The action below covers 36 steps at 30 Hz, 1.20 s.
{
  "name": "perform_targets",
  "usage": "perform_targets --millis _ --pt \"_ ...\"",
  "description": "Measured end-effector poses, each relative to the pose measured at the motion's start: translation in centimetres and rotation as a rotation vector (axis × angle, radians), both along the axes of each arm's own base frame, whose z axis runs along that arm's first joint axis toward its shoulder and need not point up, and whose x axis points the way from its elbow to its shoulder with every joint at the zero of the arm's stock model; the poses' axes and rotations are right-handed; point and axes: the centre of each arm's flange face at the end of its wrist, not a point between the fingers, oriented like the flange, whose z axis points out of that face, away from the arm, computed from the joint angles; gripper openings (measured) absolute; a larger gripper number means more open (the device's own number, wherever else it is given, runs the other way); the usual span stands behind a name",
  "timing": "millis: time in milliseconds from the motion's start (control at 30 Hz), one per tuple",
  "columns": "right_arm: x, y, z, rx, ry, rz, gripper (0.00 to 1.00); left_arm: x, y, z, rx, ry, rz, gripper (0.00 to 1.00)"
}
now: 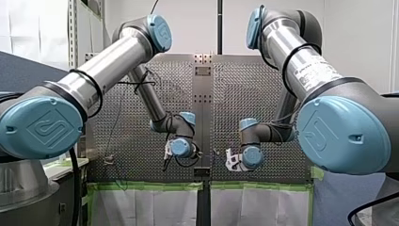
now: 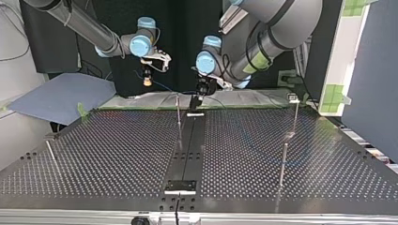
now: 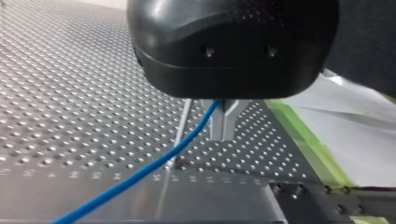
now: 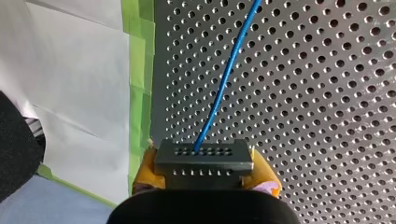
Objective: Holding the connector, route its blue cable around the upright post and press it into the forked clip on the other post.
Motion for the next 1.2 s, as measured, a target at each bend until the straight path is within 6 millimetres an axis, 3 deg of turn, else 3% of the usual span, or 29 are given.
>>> perform_targets --millis 533,800,1000,1200 --pt "-0.7 -1.0 0.2 -0.021 0.017 -0.012 0.0 3.3 -1.6 2.1 0.002 -0.004 0.01 0.0" --pt "0.0 -0.4 0.2 -0.034 0.055 0.007 0.0 3.0 -1.5 2.0 0.018 0.017 0.014 0.0" --pt "0.9 0.6 0.2 -0.042 0.084 0.035 0.0 1.6 -2.1 2.0 0.052 0.046 -0.01 0.0" --pt "2.0 1.6 0.2 -0.046 0.082 0.058 0.0 0.2 -1.9 3.5 0.042 0.024 -0.017 0.0"
